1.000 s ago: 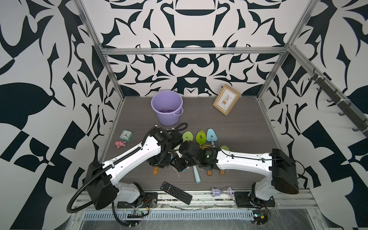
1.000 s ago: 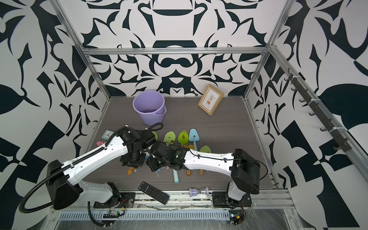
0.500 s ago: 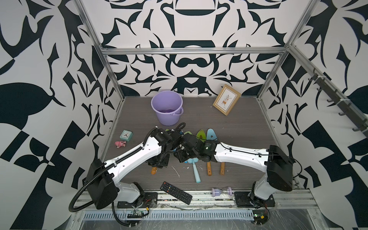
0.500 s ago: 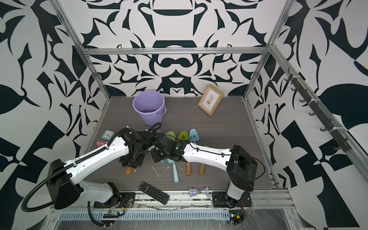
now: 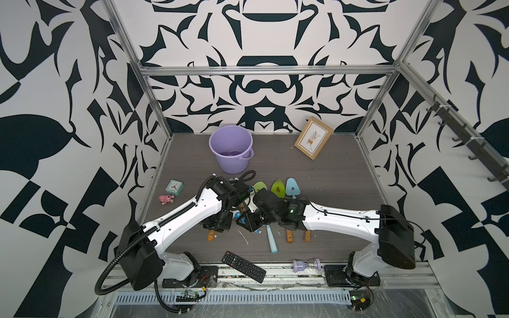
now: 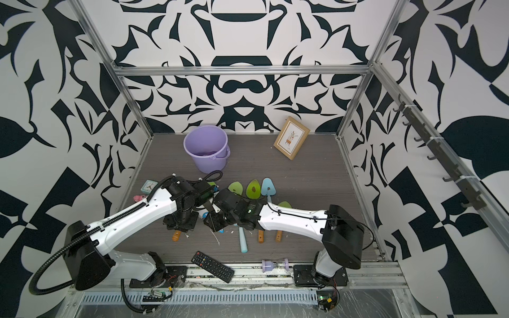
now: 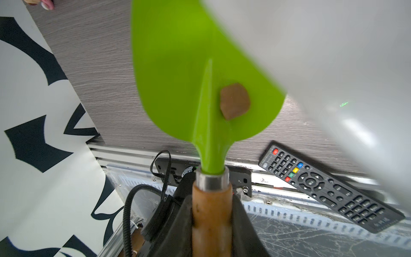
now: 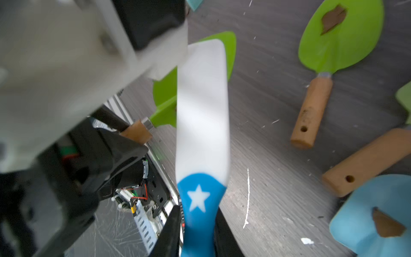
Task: Brush the soil off the hand trowel and place it into the bucket
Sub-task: Brush off the soil from the hand trowel.
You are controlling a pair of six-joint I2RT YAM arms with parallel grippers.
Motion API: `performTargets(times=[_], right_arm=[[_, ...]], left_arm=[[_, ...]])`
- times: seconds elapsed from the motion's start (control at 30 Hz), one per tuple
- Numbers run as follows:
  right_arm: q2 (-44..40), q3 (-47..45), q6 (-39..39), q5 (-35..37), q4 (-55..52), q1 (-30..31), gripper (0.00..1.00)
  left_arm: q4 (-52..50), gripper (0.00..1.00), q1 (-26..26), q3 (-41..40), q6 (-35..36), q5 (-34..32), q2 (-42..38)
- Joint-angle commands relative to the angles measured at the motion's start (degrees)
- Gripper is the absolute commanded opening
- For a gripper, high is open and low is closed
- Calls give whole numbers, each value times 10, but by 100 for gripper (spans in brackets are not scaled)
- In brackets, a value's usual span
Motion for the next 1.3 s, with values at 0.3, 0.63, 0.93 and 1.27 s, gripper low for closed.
performTargets(times=[0.3,0.63,0.93,1.27], right_arm=[[21,36,-17,-51,-33,12,0],[-39,13,-17,74,-146,7,0],[-57,3,-27,45,-59,8,0],[-63,-29,1,54,-43,-30,0]], left_arm=[[-18,0,1,18,0,-14,7],[-37,0,2,21,-13,-58,31],[-46,0,2,26,-16,-67,34],[34,0,7,10,-2,14,-6]])
